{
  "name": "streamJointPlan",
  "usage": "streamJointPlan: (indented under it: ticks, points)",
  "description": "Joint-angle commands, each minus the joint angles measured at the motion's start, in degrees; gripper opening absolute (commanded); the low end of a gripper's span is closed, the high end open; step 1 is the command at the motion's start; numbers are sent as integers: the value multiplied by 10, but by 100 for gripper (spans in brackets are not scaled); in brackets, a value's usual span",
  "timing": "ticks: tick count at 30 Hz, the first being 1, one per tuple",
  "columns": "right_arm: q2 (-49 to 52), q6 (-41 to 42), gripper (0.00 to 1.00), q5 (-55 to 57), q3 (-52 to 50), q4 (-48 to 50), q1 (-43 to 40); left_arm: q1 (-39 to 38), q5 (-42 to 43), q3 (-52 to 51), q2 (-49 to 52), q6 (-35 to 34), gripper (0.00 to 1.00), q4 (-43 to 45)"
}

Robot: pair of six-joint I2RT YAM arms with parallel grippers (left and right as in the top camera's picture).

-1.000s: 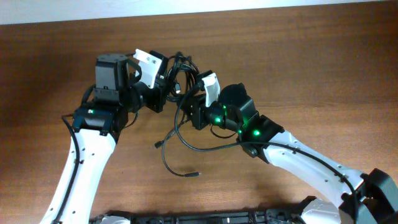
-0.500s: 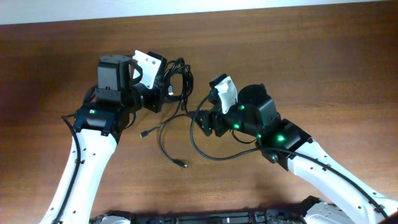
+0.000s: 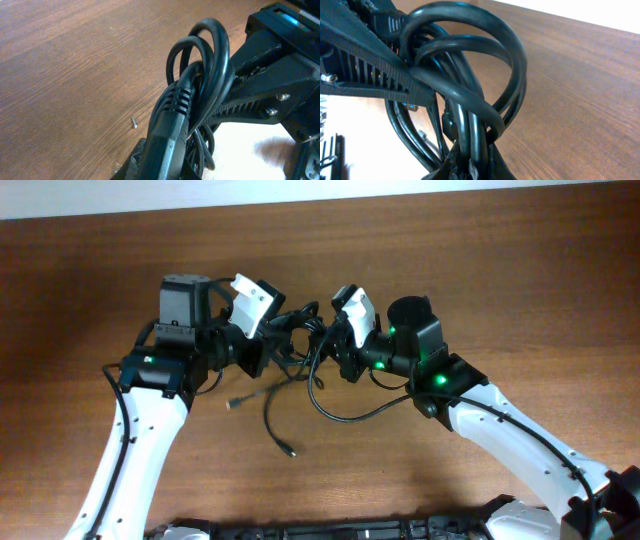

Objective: Untangle cables

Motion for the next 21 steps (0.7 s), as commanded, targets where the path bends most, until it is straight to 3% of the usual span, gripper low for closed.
streamJointPlan:
  ticks: [1, 6, 7, 8, 11, 13, 16, 18, 21]
  points:
    - [10, 7, 4, -57, 5, -31, 7, -3, 28, 4, -5, -12, 31, 22]
    - [10, 93, 4, -57, 5, -37, 7, -3, 28, 23, -11, -57, 61, 39]
    - [10, 107, 4, -57, 5, -37, 7, -3, 28, 33, -16, -57, 72, 39]
    - [10, 111, 4, -57, 5, -37, 7, -3, 18, 40, -22, -64, 75, 39]
    - [10, 115, 4, -57, 5, -39, 6, -3, -20, 43, -31, -78, 40, 34]
    - [10, 129, 4, -57, 5, -40, 4, -8, -74, 43, -31, -74, 45, 23]
    - [10, 139, 4, -49, 5, -53, 4, -46, -140, 43, -31, -10, 51, 20]
    - [10, 167, 4, -42, 5, -72, 4, -94, -232, 43, -31, -6, 57, 21]
    - [10, 184, 4, -62, 5, -75, 4, -156, -325, 43, -30, 9, 58, 20]
